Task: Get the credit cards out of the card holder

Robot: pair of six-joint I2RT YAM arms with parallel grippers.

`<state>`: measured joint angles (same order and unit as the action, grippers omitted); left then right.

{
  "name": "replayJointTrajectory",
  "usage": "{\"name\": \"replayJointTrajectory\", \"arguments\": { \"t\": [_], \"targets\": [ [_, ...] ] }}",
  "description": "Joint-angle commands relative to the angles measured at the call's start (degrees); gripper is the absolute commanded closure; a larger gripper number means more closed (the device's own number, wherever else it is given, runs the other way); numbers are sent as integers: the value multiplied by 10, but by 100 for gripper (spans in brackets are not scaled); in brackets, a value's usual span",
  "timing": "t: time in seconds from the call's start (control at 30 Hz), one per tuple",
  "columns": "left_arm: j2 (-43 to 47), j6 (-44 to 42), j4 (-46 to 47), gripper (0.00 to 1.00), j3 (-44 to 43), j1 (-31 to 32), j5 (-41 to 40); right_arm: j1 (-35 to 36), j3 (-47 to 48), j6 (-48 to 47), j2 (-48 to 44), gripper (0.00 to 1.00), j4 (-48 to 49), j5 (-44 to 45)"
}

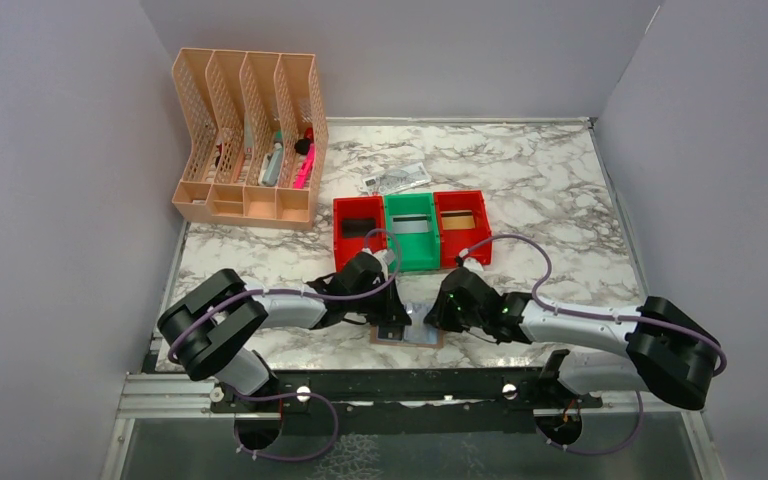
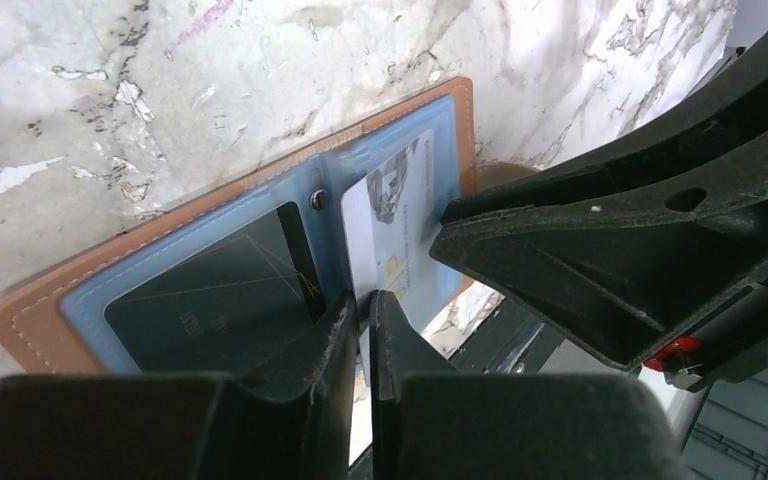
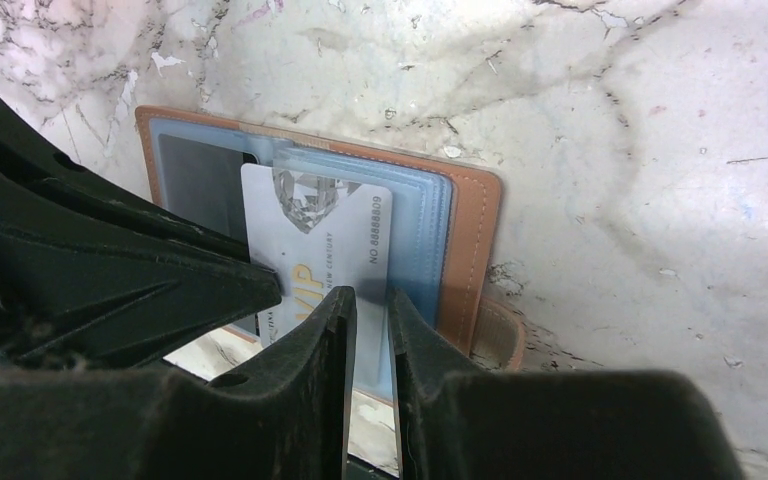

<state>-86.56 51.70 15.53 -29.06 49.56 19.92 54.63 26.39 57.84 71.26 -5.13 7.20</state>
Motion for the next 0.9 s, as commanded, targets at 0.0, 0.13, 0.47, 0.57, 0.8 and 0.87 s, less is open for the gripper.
{"name": "replayJointTrajectory", "arguments": {
  "t": [0.0,0.13,0.47,0.57,0.8,0.87],
  "targets": [
    [12,1,21,90,5,-2,-3,-1,-19,3,0,76,-43,32],
    [21,-4,5,98,0,-2,-15,-1,-18,0,-1,76,-44,34],
    [57,-31,-71,100,-11,-2,-68,-1,6,-33,3,74,-42,33],
    [58,-32,-71,100,-11,-2,-67,-1,20,-55,-4,74,-36,14],
    [61,-35,-69,99,-14,-2,-63,-2,9,-87,-60,72,60,-62],
    [63,-35,-67,96,-13,-1,-62,-1,13,-95,-55,71,77,-76]
  ]
}}
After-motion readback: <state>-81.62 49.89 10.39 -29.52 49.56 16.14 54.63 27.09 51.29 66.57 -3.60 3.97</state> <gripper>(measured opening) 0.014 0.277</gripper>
